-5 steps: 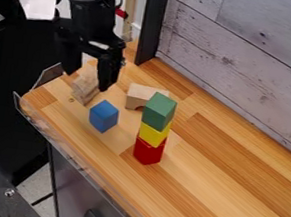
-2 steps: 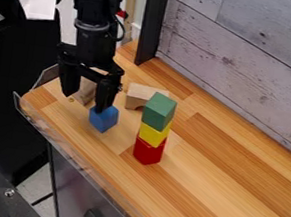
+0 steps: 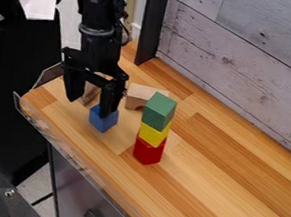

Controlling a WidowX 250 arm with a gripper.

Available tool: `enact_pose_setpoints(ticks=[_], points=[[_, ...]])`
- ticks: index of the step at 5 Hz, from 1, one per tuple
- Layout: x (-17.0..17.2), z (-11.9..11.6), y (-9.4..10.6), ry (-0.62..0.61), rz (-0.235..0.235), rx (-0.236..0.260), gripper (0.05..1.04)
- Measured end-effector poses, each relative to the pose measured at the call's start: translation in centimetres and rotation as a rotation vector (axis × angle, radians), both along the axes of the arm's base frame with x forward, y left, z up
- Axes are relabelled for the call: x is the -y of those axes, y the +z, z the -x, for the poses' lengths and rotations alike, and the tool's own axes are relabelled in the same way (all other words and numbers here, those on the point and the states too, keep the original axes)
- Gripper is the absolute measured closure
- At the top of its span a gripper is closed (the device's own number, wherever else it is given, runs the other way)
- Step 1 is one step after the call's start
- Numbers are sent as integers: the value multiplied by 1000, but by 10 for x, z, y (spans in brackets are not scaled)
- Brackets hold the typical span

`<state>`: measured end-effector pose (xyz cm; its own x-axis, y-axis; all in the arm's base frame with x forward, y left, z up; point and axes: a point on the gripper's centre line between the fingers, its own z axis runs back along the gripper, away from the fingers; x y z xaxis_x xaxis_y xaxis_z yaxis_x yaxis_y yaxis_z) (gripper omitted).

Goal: Put the blue cube on top of the green cube

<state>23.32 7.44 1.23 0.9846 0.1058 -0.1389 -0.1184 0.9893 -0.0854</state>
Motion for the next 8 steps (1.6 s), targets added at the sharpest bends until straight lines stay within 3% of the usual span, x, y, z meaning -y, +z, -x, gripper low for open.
enact_pose_setpoints(ticks=[2,4,5,6,7,8], points=[[10,2,-11,-12,-45,-61,84],[7,-5,-24,14,-59,-97,126],[6,-7,-28,27,-56,-100,420],[5,-8,-28,54,-54,-88,534],[3,-2,-22,83,-72,-115,534],[-4,-1,30,168,-73,2,533]])
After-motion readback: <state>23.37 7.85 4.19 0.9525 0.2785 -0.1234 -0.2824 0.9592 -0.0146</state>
